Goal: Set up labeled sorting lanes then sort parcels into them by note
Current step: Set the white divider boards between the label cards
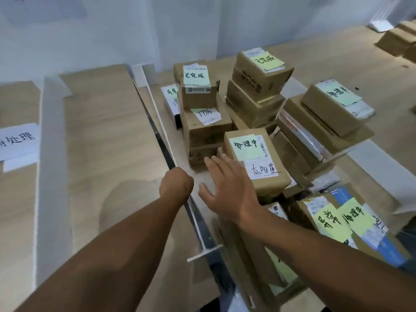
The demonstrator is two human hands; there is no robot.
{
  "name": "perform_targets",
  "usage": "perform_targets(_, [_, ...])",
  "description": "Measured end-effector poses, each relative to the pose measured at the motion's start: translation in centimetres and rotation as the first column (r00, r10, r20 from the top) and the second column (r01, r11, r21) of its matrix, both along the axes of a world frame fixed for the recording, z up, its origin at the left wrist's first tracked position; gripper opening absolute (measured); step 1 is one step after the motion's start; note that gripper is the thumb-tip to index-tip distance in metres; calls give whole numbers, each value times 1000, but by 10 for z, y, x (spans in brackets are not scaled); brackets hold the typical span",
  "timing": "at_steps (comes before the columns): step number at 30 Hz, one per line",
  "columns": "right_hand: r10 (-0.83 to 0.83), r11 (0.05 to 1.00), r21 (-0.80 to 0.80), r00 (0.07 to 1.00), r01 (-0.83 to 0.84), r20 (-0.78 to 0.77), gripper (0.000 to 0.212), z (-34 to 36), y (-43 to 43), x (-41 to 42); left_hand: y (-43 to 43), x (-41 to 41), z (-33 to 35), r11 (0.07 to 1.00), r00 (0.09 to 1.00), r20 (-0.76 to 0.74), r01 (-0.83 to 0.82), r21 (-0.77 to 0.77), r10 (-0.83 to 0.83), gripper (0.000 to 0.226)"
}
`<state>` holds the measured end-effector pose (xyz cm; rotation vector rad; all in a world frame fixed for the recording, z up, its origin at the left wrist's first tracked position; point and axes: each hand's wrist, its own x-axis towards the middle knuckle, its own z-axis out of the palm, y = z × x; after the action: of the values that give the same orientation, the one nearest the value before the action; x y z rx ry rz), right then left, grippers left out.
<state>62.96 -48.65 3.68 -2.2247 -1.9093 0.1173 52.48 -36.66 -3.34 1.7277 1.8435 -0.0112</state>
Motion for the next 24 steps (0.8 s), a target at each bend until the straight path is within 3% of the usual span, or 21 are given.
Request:
perform_targets(4, [53,991,127,998,-48,-36,64,9,8,5,3,-21,24,993,997,37,-68,94,65,12])
perform_targets(12, [210,967,131,975,-218,70,68,62,38,-36,-1,-132,101,949,992,19,-127,290,127,22])
perform_targets(24, [480,846,192,868,-497,127,70,133,47,-272,-78,-417,184,789,932,10,-313,529,364,16])
